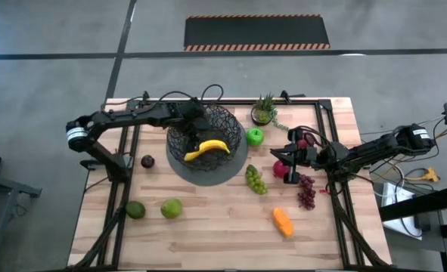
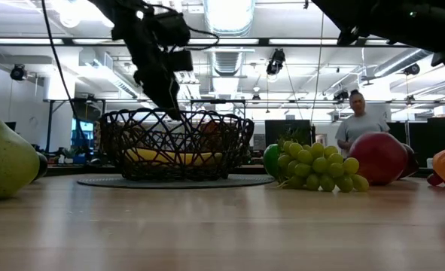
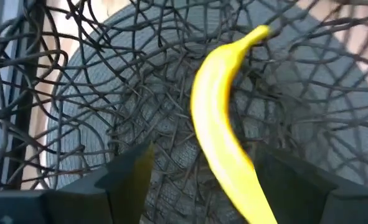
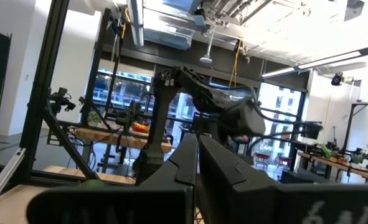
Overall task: Build produce basket
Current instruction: Put the green apple into the black wire basket
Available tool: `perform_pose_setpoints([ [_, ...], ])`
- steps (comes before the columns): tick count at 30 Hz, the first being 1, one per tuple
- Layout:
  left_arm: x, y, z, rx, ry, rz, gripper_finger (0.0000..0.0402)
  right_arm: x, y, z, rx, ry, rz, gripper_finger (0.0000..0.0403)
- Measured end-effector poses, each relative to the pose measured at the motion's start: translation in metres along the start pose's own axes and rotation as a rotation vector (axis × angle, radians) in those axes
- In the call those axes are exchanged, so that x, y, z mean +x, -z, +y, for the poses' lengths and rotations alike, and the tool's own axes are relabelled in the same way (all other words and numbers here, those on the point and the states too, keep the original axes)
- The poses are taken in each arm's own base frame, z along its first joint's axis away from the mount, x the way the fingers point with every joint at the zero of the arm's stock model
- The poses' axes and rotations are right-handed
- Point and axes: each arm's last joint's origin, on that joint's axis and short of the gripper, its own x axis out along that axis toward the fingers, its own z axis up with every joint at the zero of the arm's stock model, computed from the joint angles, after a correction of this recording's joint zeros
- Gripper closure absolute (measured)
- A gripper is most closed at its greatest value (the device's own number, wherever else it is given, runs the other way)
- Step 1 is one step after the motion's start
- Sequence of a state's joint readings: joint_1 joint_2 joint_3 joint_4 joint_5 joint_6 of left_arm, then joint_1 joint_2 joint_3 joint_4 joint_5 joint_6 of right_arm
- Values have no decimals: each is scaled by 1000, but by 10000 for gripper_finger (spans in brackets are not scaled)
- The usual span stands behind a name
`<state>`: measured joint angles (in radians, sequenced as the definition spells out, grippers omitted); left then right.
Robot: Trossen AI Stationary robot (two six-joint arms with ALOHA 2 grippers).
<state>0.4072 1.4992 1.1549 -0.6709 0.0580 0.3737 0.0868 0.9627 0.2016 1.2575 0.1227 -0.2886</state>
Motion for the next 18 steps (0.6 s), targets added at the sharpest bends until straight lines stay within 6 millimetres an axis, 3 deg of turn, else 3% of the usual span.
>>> perform_pose_setpoints([
  [8,-42,-9,-21,46,-16,-150,180,0,2,0,-3,12,24,394],
  [12,-61,-18,-41,73,-13,-317,207,0,6,1,-9,0,67,394],
  [18,-65,-10,-77,207,-6,-614,253,-2,18,5,13,-33,192,394],
])
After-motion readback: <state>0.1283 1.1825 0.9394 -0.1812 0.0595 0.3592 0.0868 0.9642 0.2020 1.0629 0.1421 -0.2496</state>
